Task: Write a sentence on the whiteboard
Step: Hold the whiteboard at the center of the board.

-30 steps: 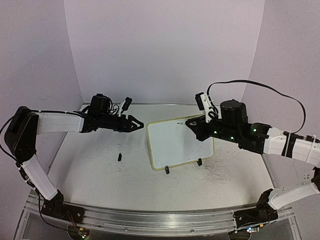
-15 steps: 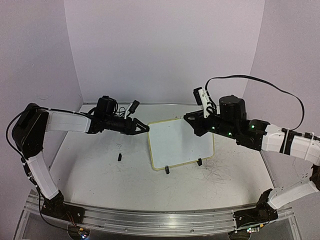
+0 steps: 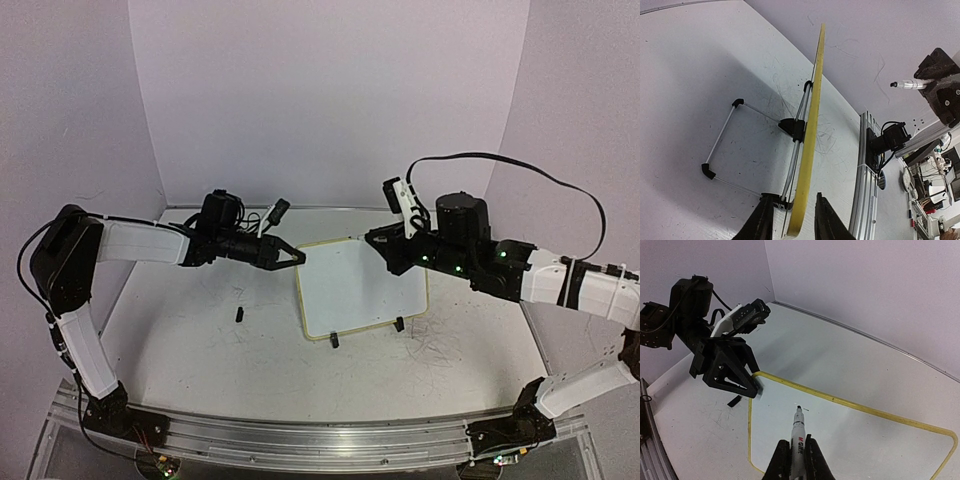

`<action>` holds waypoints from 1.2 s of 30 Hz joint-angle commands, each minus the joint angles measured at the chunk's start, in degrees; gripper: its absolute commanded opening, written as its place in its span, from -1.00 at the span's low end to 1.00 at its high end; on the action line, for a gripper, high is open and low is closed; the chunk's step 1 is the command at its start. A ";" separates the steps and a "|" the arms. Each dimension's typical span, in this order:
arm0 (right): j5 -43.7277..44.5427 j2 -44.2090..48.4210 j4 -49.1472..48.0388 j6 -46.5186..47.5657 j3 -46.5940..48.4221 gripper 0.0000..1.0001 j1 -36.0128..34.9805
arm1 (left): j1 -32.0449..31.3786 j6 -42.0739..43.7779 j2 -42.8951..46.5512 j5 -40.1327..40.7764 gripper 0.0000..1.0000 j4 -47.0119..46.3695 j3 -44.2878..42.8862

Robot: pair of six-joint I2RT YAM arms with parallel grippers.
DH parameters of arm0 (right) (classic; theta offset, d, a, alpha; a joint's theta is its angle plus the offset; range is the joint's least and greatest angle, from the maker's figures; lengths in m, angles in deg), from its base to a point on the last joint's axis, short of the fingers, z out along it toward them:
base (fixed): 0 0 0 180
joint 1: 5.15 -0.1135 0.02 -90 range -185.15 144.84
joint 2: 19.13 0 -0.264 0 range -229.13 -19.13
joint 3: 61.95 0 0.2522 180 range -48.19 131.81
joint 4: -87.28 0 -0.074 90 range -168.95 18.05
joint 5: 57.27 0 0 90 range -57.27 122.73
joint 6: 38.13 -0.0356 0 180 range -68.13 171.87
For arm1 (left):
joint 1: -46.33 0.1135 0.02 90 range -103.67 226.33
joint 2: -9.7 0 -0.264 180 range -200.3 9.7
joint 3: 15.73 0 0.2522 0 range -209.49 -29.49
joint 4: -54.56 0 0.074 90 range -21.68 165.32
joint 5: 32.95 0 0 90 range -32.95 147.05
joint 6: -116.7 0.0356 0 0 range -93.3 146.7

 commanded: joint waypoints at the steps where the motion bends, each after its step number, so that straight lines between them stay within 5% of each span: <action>1: -1.15 -0.73 -3.02 1.09 0.11 -1.00 -0.16 | 0.16 2.11 1.10 -1.22 -0.49 -2.40 -1.24; 8: -4.96 -1.94 -3.02 2.03 0.10 -1.00 -0.52 | 0.14 3.45 1.16 -1.10 -0.64 -2.48 -1.01; 19: 3.02 -7.54 -4.95 2.64 1.36 -1.00 -6.87 | 0.14 5.09 1.09 -0.65 -0.91 -2.61 -0.03; 36: 6.43 -5.72 -10.47 2.99 -2.58 -1.00 -9.49 | -1.20 6.80 1.26 0.98 -1.00 -2.52 0.97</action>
